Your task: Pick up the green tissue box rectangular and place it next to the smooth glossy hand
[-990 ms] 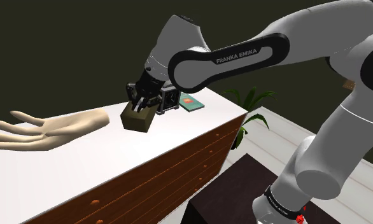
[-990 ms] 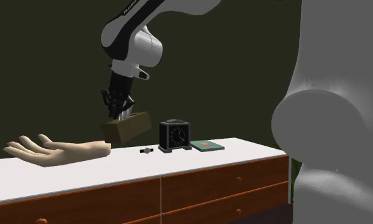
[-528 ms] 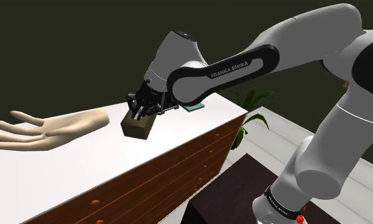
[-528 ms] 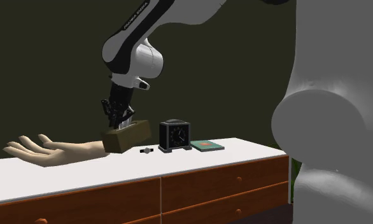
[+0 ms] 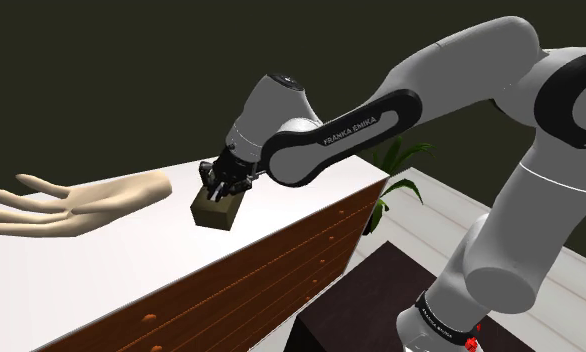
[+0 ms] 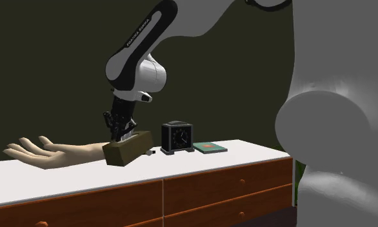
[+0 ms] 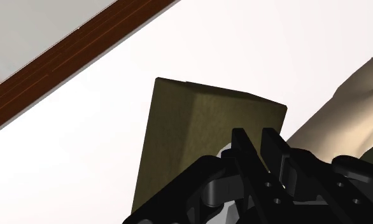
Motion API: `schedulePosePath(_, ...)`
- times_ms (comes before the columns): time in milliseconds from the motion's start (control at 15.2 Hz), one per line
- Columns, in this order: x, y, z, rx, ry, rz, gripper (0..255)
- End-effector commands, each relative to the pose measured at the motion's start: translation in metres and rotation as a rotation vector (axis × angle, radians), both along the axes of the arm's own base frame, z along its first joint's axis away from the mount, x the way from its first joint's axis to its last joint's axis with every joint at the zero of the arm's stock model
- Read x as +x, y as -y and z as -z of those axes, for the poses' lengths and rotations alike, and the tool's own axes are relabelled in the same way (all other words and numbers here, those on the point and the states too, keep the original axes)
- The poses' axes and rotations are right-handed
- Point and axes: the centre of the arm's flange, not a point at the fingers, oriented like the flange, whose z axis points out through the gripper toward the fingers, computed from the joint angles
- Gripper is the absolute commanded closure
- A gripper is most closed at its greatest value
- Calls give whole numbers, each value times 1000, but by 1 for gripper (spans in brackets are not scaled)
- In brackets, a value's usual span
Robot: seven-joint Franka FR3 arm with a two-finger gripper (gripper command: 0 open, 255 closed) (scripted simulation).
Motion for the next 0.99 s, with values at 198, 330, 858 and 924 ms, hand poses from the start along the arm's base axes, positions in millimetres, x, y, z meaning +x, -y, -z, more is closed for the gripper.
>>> schedulePosePath(198, 0, -1, 23, 1, 1, 0, 255)
schedulePosePath(330, 0, -1, 23, 1, 1, 0, 255)
schedulePosePath(858, 0, -1, 23, 1, 1, 0, 0)
schedulePosePath(924, 0, -1, 23, 1, 1, 0, 0)
